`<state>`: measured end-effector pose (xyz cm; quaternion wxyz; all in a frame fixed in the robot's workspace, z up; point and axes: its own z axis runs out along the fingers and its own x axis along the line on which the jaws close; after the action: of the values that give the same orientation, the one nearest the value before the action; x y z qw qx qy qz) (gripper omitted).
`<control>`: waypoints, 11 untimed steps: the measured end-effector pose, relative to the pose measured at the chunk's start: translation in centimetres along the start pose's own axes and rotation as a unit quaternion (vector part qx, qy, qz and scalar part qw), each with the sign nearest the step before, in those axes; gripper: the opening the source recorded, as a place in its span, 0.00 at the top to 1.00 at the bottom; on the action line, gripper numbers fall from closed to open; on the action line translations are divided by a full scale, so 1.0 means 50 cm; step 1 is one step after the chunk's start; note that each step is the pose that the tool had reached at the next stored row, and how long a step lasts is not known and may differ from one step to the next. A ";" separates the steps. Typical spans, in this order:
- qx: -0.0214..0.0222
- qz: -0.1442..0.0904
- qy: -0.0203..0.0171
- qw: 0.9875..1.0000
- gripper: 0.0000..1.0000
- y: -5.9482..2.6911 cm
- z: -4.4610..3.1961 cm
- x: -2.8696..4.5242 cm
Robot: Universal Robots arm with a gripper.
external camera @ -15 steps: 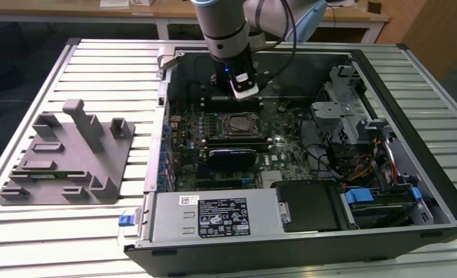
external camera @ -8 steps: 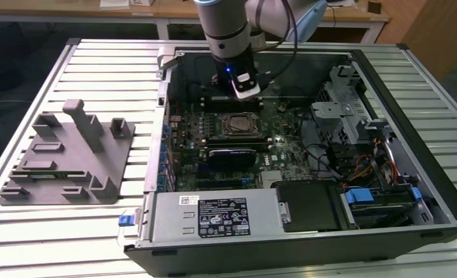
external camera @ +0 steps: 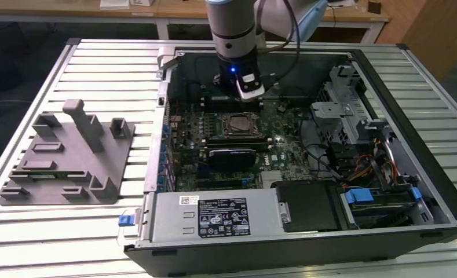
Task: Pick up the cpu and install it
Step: 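Install the first cpu locking lever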
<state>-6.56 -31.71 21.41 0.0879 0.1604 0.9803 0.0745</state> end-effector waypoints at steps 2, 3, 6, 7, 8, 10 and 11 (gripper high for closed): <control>0.004 0.002 0.013 1.000 0.89 0.001 0.001 -0.004; 0.006 0.002 0.018 1.000 0.89 0.002 0.002 -0.006; 0.010 0.004 0.030 1.000 0.89 0.003 0.004 -0.013; 0.012 0.004 0.033 0.999 0.89 0.004 0.004 -0.016; 0.013 0.005 0.037 0.999 0.89 0.004 0.005 -0.019; 0.015 0.006 0.044 0.999 0.89 0.004 0.006 -0.024; 0.017 0.006 0.047 0.999 0.89 0.003 0.006 -0.026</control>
<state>-5.25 -31.95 21.34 0.0383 0.1640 0.9835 0.0662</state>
